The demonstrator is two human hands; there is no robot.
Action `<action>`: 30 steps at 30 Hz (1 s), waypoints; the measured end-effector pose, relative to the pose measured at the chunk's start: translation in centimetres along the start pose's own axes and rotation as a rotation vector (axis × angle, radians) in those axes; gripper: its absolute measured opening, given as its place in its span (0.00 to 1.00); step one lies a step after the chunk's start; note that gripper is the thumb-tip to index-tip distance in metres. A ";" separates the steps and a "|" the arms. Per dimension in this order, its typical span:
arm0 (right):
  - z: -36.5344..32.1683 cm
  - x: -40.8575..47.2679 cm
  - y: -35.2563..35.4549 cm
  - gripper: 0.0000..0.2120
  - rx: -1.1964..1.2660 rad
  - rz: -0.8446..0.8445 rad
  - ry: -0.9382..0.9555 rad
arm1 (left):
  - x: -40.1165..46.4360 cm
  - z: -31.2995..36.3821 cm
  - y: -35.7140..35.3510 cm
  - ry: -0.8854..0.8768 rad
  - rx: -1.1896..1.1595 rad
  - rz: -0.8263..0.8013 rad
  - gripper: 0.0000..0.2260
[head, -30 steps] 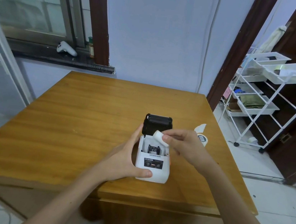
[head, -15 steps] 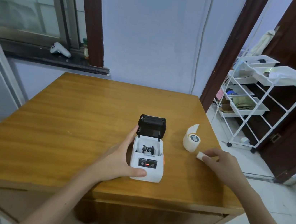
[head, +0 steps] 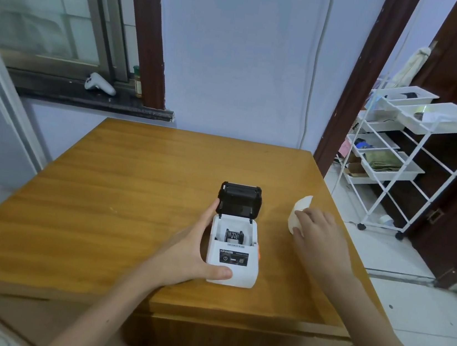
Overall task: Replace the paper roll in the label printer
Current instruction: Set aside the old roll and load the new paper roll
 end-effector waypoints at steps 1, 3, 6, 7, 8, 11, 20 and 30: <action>-0.1 0.2 0.0 0.15 -0.011 0.002 -0.011 | 0.0 0.0 0.0 0.003 0.001 0.002 0.57; -0.1 0.7 0.0 0.15 -0.035 -0.002 -0.031 | 0.0 0.0 0.0 0.006 0.003 0.000 0.57; -0.3 1.2 -0.2 0.16 -0.076 -0.027 -0.040 | 0.0 0.0 0.0 0.004 0.001 0.000 0.57; -0.3 1.4 -0.3 0.16 -0.093 -0.036 -0.042 | 0.0 0.0 0.0 0.006 -0.003 0.002 0.57; -0.2 1.5 -0.4 0.16 -0.107 -0.041 -0.045 | 0.0 0.0 0.0 0.008 -0.006 0.004 0.57; -0.1 1.7 -0.7 0.14 -0.127 -0.049 -0.049 | 0.0 0.1 0.1 0.011 -0.002 0.005 0.57; 0.5 2.3 -1.0 0.13 -0.087 -0.062 -0.091 | 0.0 0.2 0.0 0.022 0.001 0.001 0.57; 0.6 3.6 -0.2 0.14 -0.232 -0.065 -0.115 | 0.0 0.0 0.1 0.037 0.017 0.010 0.57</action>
Point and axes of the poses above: each hand's wrist, its own x-axis towards the middle knuckle, its own y-axis out of the back of the hand, z = x × y, the point moved 7 cm from there along x, towards the middle knuckle, and after that the axes turned 4 degrees about -z, right-handed, at the moved point
